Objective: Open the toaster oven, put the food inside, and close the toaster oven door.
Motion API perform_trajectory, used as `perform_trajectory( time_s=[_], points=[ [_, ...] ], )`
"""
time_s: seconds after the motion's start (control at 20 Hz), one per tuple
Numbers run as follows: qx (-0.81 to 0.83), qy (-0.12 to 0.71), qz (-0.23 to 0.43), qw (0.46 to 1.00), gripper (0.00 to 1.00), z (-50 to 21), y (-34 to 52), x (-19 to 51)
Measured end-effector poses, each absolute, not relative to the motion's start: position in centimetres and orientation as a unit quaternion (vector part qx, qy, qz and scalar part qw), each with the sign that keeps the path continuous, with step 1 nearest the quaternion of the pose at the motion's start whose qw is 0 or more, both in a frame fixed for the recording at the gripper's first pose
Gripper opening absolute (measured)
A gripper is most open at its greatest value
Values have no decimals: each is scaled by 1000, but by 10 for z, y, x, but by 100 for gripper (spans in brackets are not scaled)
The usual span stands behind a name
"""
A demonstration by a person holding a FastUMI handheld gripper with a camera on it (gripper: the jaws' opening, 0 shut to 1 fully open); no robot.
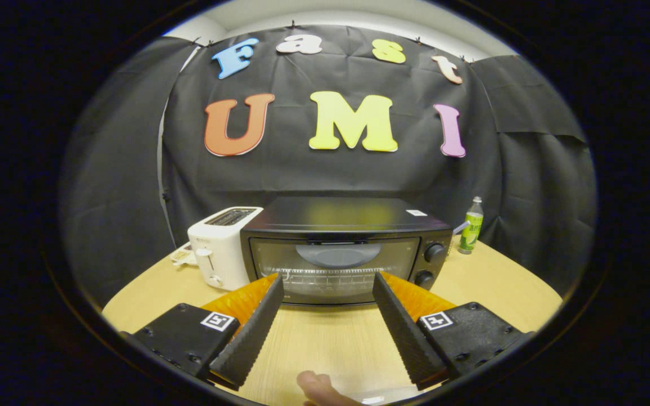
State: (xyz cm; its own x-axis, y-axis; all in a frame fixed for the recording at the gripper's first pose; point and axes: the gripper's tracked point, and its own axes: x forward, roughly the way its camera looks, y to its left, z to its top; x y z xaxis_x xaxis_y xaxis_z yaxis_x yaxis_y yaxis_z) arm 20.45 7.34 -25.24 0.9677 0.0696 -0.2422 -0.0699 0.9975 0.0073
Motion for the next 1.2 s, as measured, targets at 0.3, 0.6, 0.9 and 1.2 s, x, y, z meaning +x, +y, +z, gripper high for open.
perform_trajectory(
  time_s=[0.3, 0.6, 0.9, 1.2],
  points=[
    [-3, 93, 29, 995, 100, -183, 56, 151],
    [3, 68, 18, 997, 100, -100, 43, 93],
    [25, 25, 13, 999, 100, -37, 26, 24],
    [-13, -3, 32, 999, 100, -50, 3, -44]
  ],
)
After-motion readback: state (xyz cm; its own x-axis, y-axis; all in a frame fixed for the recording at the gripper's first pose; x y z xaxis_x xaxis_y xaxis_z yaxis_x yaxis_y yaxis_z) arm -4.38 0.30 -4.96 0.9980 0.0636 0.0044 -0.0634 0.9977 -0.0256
